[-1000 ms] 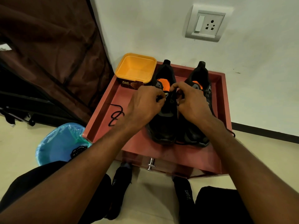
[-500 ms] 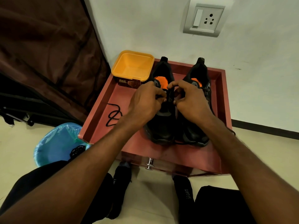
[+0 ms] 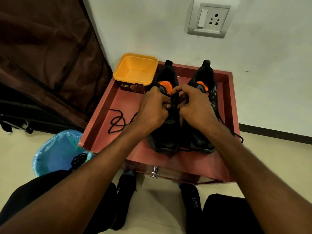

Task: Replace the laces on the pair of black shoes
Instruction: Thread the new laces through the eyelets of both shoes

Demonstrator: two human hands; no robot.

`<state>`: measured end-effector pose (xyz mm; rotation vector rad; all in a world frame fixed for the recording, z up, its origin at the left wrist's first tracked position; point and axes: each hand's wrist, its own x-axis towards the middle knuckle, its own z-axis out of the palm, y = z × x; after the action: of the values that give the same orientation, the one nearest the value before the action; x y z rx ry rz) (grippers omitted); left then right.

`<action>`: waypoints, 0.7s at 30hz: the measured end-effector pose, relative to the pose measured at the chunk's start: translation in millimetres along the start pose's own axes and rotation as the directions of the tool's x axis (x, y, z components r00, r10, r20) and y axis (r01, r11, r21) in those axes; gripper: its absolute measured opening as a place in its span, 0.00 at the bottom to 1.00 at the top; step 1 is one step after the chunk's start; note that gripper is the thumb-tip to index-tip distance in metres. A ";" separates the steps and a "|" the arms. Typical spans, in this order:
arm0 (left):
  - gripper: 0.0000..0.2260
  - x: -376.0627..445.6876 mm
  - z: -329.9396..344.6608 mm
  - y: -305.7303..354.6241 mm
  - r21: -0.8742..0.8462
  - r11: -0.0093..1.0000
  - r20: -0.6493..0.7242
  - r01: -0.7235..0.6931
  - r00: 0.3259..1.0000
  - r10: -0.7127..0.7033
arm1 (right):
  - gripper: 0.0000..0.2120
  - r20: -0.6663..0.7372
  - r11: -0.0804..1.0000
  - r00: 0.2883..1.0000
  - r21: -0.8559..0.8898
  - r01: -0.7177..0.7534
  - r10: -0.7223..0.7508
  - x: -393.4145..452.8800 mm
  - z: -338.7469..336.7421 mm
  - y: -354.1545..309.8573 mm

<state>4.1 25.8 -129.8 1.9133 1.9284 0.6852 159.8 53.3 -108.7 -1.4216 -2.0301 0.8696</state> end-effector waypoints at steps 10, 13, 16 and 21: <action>0.04 -4.1 -10.3 5.1 0.129 0.992 -0.108 -0.001 0.994 0.015 | 0.05 0.040 0.993 0.992 -0.018 -0.118 0.118 -1.4 -9.4 -1.5; 0.05 -3.7 -13.2 2.4 0.130 0.991 -0.102 -0.018 0.994 0.032 | 0.03 0.049 0.994 0.993 -0.029 -0.102 0.103 -3.5 -13.2 -3.7; 0.07 -2.2 -14.0 -0.8 0.124 0.989 -0.050 -0.076 0.995 0.083 | 0.03 0.042 0.994 0.996 -0.075 -0.074 0.077 -8.2 -13.7 -5.0; 0.23 2.9 -25.3 -18.8 0.077 0.993 0.013 -0.085 0.996 0.085 | 0.07 -0.312 0.967 0.924 0.194 -0.168 0.223 -7.0 -35.5 -11.0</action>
<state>-25.6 26.6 -119.0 2.0520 1.9031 0.6327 180.6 51.5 -77.2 -1.5768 -1.5515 0.7941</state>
